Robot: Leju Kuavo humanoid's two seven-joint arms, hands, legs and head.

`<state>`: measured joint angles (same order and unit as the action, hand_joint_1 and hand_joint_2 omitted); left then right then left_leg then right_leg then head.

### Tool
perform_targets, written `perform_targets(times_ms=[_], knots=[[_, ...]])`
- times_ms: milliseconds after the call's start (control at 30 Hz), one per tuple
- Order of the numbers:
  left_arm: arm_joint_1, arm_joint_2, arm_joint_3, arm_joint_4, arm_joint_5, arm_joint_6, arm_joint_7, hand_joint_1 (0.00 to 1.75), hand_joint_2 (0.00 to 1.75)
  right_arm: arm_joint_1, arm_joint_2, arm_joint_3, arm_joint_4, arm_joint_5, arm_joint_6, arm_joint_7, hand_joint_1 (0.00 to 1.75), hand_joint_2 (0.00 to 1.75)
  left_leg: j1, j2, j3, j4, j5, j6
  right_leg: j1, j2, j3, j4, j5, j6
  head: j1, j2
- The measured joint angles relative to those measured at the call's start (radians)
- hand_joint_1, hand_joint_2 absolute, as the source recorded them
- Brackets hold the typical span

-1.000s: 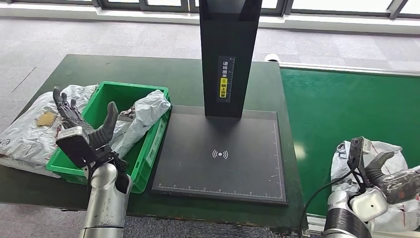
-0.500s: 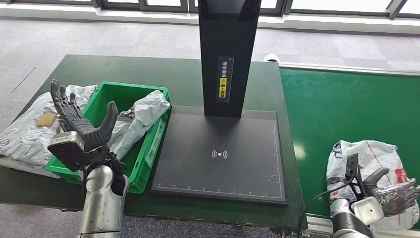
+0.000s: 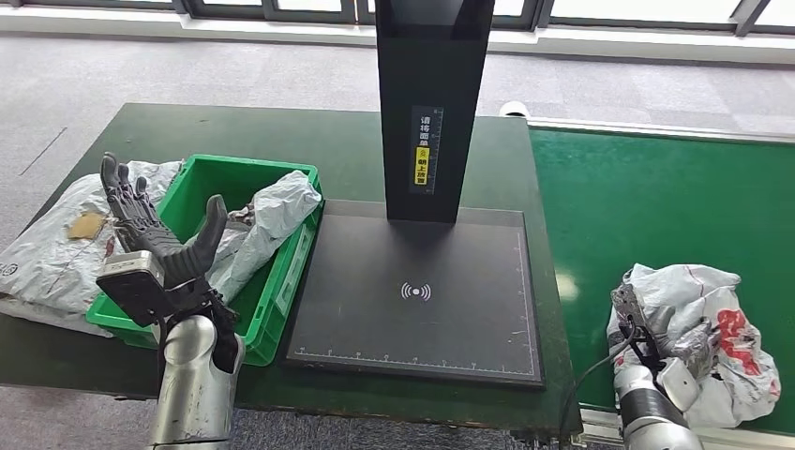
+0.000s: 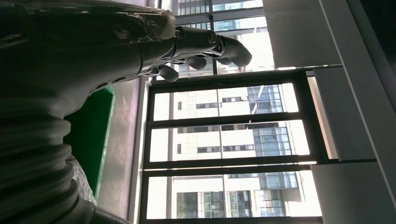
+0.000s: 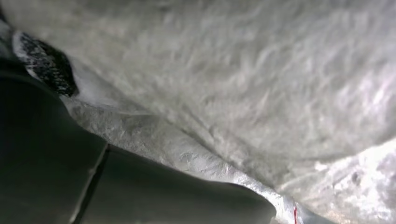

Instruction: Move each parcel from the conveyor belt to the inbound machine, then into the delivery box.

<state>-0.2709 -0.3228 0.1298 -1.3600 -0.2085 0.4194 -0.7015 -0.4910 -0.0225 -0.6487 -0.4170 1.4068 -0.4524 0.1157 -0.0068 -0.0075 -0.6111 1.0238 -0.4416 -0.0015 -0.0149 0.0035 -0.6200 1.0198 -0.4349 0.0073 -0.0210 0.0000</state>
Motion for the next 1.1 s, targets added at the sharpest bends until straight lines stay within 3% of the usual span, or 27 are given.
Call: perform_targets(times_ms=[133, 233, 667, 800, 1000, 1100], knots=[[0.000, 0.000, 0.000, 0.001, -0.012, -0.004, 0.000, 0.00, 1.75, -0.012, 0.005, 0.000, 0.012, 0.057, 0.072, 0.050, 0.00, 1.75, 0.000, 0.000, 0.000, 0.000, 0.000, 0.000, 0.000, 0.000, 0.000, 0.000, 0.000, 0.000, 0.000, 0.000], [0.000, 0.000, 0.000, 0.003, -0.018, -0.006, 0.000, 0.00, 1.75, -0.021, 0.015, 0.000, 0.020, 0.073, 0.104, 0.043, 0.00, 1.75, 0.000, 0.000, 0.000, 0.000, 0.000, 0.000, 0.000, 0.000, 0.000, 0.000, 0.000, 0.000, 0.000, 0.000], [0.000, 0.000, 0.000, 0.005, -0.023, -0.006, 0.000, 0.00, 1.75, -0.034, 0.039, 0.003, 0.027, 0.077, 0.119, 0.034, 0.00, 1.75, 0.000, 0.000, 0.000, 0.000, 0.000, 0.000, 0.000, 0.000, 0.000, 0.000, 0.000, 0.000, 0.000, 0.000], [0.001, 0.000, 0.000, 0.008, -0.024, -0.006, 0.000, 0.00, 1.75, -0.036, 0.044, 0.004, 0.029, 0.072, 0.130, 0.007, 1.75, 1.75, 0.000, 0.000, 0.000, 0.000, 0.000, 0.000, 0.000, 0.000, 0.000, 0.000, 0.000, 0.000, 0.000, 0.000], [0.001, 0.000, 0.000, 0.008, -0.029, -0.006, 0.000, 0.00, 1.75, -0.052, 0.073, 0.008, 0.031, 0.030, 0.197, -0.173, 1.75, 1.75, 0.000, 0.004, 0.002, 0.000, 0.000, -0.001, 0.001, 0.005, 0.000, 0.000, 0.001, -0.001, 0.000, 0.000], [0.001, 0.000, -0.001, 0.008, -0.033, -0.003, 0.000, 0.00, 1.75, -0.062, 0.093, 0.022, 0.031, 0.022, 0.211, -0.212, 1.75, 1.75, 0.001, 0.006, 0.003, 0.000, 0.000, -0.001, 0.001, 0.006, 0.000, 0.000, 0.002, -0.001, 0.000, 0.000]])
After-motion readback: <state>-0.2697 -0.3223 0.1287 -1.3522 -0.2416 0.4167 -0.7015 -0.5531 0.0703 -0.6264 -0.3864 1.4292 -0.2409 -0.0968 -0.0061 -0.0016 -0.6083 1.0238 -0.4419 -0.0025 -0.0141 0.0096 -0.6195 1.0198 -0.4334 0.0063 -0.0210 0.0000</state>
